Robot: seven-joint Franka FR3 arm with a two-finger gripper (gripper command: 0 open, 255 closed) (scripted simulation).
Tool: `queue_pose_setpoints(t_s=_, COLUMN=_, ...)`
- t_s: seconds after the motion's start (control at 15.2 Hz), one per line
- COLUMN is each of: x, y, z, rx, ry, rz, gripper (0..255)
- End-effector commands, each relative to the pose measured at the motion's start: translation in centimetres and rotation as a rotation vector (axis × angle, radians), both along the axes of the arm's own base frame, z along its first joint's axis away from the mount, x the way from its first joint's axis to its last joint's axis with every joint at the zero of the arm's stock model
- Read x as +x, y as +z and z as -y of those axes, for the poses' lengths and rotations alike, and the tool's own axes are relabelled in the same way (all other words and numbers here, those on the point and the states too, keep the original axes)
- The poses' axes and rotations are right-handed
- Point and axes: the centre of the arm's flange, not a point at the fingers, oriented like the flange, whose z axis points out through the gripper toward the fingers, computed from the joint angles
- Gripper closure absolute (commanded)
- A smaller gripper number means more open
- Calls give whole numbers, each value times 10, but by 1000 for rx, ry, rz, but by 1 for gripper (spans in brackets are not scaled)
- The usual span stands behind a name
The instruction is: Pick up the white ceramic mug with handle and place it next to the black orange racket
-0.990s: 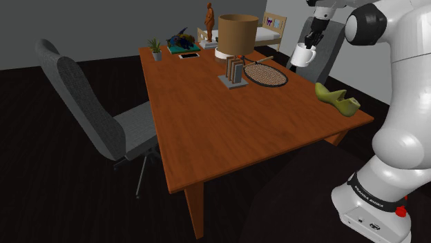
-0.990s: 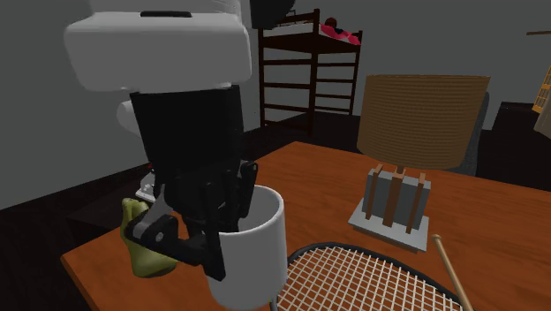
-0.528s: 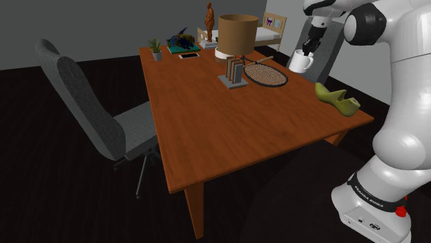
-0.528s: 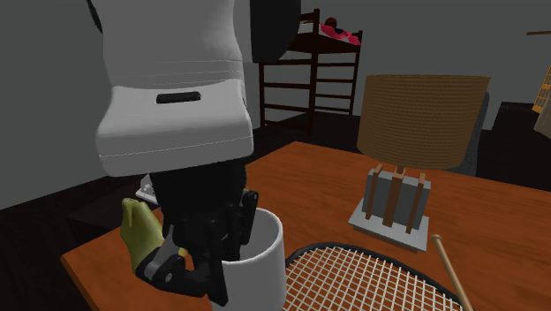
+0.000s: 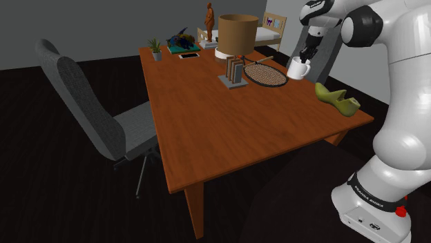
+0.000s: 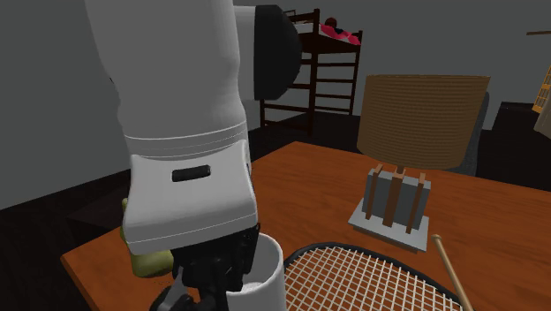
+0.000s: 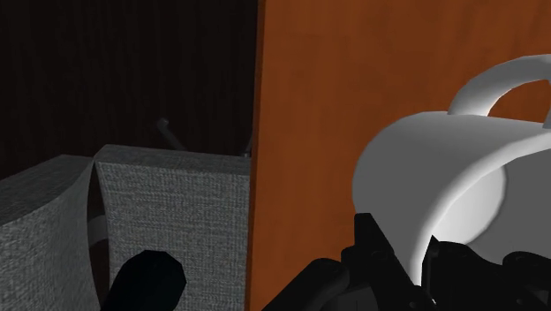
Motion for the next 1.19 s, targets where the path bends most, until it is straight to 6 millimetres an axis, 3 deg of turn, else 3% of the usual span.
queue_pose_setpoints(t_s=0.0, x=-1, y=-11, z=0, rx=-1, ry=0, rz=1, gripper=255)
queue_pose_setpoints(t_s=0.13, x=-1, y=-26, z=0, rx=-1, ry=0, rz=1, gripper=255)
queue_pose_setpoints(t_s=0.66, x=-1, y=-26, z=0, rx=-1, ry=0, rz=1, gripper=255)
queue_pose_setpoints(t_s=0.73, x=-1, y=-26, z=0, rx=-1, ry=0, rz=1, gripper=0)
queue_pose_setpoints(t_s=1.06, x=-1, y=-26, z=0, rx=-1, ry=0, rz=1, gripper=0)
queue_pose_setpoints(t_s=1.12, x=-1, y=-12, z=0, rx=-1, ry=0, rz=1, gripper=0)
